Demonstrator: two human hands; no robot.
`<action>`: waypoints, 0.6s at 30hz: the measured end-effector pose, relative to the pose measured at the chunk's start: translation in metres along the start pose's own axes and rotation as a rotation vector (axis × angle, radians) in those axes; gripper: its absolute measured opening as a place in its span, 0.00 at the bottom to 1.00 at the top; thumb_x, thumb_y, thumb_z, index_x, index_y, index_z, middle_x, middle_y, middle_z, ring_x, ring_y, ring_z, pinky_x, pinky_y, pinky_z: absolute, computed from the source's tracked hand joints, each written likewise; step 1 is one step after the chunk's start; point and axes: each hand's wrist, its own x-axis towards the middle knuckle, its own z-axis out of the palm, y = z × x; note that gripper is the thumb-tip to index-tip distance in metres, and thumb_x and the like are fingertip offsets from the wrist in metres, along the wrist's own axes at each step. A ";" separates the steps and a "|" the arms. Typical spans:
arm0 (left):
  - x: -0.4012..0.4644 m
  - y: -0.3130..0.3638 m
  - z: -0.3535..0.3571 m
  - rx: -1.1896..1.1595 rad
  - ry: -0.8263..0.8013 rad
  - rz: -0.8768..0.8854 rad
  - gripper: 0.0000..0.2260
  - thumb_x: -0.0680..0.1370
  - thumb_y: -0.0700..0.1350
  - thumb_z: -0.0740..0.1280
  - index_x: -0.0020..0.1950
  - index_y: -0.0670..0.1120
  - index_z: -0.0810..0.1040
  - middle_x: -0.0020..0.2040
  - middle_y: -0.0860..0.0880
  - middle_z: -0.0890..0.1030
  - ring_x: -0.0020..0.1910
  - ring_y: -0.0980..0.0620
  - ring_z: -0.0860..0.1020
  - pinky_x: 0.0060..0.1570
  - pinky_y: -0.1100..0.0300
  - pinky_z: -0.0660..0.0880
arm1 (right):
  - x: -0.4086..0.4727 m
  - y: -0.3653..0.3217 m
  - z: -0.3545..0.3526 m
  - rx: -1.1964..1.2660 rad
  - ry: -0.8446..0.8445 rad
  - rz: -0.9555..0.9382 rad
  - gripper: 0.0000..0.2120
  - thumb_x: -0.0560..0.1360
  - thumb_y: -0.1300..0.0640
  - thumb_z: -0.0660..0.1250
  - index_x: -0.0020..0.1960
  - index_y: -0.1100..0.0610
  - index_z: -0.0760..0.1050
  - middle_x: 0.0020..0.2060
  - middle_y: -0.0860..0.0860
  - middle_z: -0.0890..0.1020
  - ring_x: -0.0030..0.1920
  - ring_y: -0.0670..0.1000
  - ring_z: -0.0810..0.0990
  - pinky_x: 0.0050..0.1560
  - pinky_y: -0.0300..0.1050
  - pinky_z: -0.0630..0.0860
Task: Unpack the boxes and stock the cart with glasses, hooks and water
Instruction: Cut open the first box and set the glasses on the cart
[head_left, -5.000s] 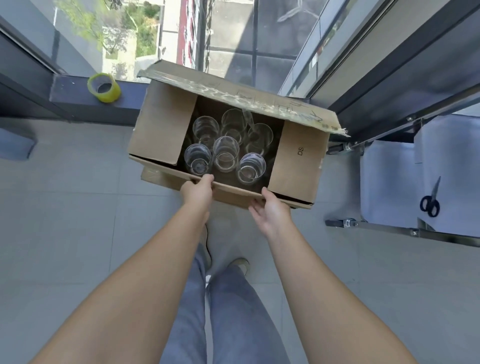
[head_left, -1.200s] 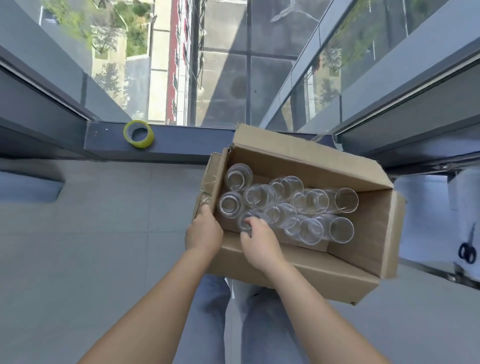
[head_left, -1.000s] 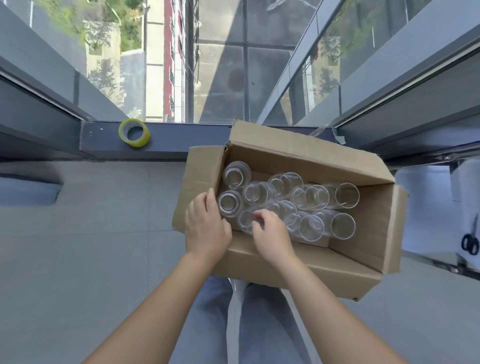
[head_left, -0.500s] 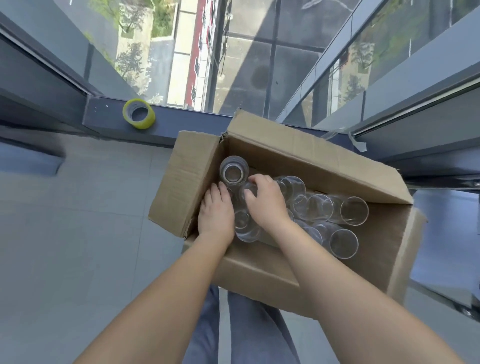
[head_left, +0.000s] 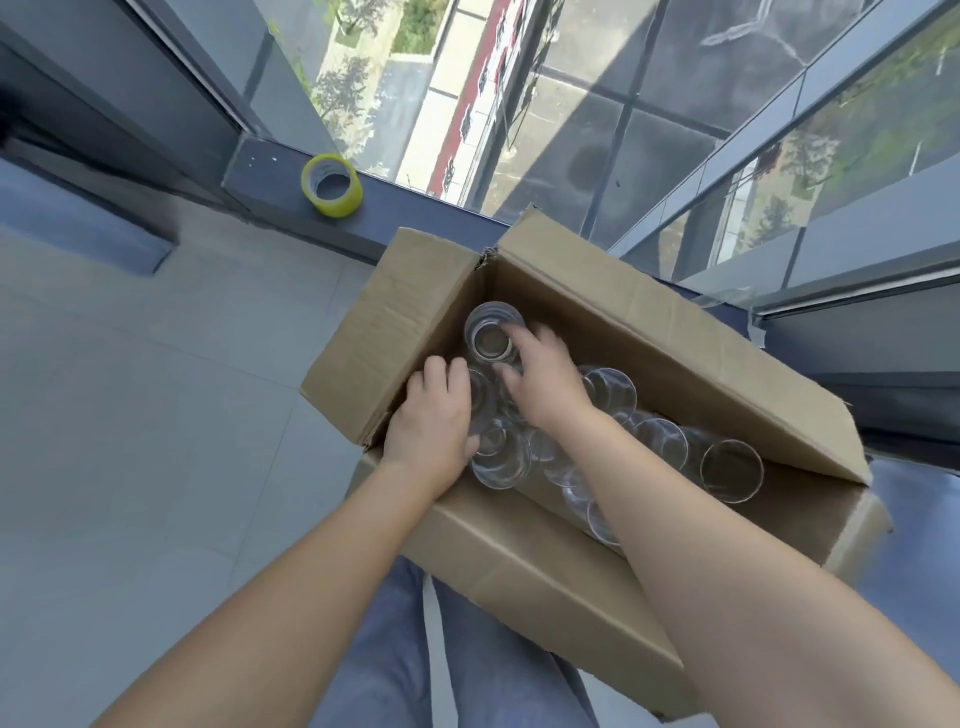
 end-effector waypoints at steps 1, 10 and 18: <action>-0.006 0.001 -0.006 -0.032 0.032 0.012 0.37 0.63 0.50 0.79 0.65 0.38 0.68 0.54 0.41 0.71 0.49 0.44 0.74 0.42 0.57 0.75 | 0.002 0.000 0.000 -0.048 -0.019 -0.012 0.21 0.79 0.56 0.61 0.70 0.55 0.65 0.67 0.59 0.66 0.67 0.60 0.64 0.65 0.52 0.64; -0.028 0.003 -0.015 -0.135 0.184 0.012 0.40 0.49 0.49 0.82 0.58 0.35 0.77 0.43 0.41 0.74 0.38 0.43 0.75 0.29 0.59 0.74 | 0.014 -0.010 0.002 -0.334 -0.021 -0.022 0.13 0.78 0.59 0.61 0.60 0.63 0.74 0.65 0.60 0.66 0.62 0.61 0.69 0.57 0.51 0.70; -0.035 -0.002 -0.016 -0.174 0.222 0.007 0.35 0.50 0.51 0.81 0.53 0.39 0.77 0.44 0.42 0.73 0.38 0.43 0.74 0.28 0.58 0.73 | 0.001 -0.007 0.007 -0.026 0.135 -0.176 0.16 0.72 0.55 0.71 0.47 0.68 0.74 0.69 0.64 0.64 0.60 0.63 0.72 0.54 0.48 0.70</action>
